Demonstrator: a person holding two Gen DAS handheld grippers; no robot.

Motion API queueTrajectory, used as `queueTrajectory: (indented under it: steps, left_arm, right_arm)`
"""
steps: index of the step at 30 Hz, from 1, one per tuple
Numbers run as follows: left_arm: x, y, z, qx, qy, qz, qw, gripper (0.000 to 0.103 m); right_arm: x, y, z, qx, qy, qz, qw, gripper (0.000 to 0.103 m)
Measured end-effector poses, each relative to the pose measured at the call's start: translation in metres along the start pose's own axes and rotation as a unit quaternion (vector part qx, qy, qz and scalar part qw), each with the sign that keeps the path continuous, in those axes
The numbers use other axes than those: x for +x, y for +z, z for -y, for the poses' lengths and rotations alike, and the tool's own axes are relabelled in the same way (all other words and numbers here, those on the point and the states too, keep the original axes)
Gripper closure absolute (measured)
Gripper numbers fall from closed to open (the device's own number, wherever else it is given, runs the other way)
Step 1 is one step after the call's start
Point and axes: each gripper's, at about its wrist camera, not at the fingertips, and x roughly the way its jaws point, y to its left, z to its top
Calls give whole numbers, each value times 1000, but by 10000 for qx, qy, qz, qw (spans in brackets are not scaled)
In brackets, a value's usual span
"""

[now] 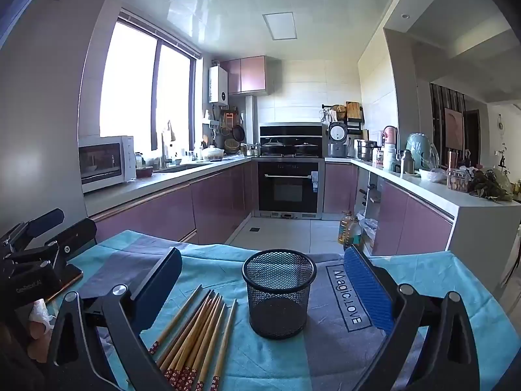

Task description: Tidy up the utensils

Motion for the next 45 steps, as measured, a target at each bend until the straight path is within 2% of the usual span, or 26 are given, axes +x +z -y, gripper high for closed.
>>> queueTrajectory:
  steps: [10, 12, 19, 45]
  left_arm:
    - [-5, 11, 11, 80, 0, 49, 10000, 6]
    - [-1, 1, 0, 12, -72, 109, 9999, 6]
    - [-1, -2, 0, -1, -83, 167, 9998, 6]
    - [-3, 1, 0, -12, -84, 236, 9997, 6]
  right_arm:
    - [-9, 4, -7, -98, -31, 74, 9999, 7]
    - [-7, 8, -3, -60, -23, 82, 9999, 7]
    - [-6, 8, 0, -57, -28, 87, 9999, 7]
    - [-5, 4, -1, -23, -51, 130, 9999, 7]
